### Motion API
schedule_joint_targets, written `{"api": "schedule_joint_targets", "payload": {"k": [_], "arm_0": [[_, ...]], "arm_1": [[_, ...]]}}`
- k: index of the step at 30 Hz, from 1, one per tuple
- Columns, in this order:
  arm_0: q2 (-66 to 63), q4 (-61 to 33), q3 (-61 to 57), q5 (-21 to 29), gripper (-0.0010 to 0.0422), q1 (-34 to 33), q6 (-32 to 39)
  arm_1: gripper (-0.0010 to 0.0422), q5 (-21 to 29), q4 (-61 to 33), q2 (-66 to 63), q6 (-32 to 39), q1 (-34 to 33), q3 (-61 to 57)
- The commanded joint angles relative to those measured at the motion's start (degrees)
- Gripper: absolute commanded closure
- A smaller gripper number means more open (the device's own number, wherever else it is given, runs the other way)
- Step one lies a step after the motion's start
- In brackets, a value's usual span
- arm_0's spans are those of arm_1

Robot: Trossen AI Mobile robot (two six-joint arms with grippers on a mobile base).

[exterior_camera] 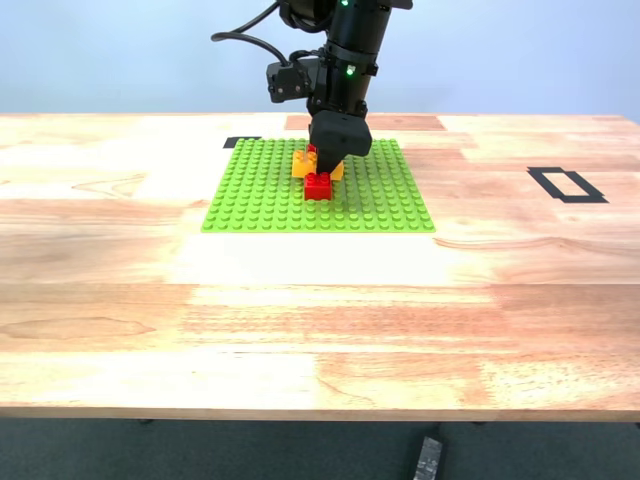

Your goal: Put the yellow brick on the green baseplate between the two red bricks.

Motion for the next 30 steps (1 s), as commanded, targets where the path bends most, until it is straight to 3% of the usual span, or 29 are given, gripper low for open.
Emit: {"api": "schedule_joint_targets", "payload": {"k": [1,7,19,30], "arm_0": [[-0.09,0.02,-0.02,0.04,0.0413,0.0,0.02],[-0.13,-0.07,0.0,0.07,0.0412,0.0,0.02],[-0.15,-0.26,0.0,0.22,0.0413,0.0,0.04],[-0.15,-0.44,-0.02,0.24,0.0412,0.0,0.22]], "arm_1": [[0.0393,1.57,-0.11,0.04,-0.17,0.04,-1.01],[0.0367,1.09,1.44,-0.44,0.81,0.04,-1.03],[0.0226,1.11,2.51,-0.61,2.19,0.09,-1.03],[0.0221,1.01,2.25,-2.6,2.56,0.42,-1.01]]}}
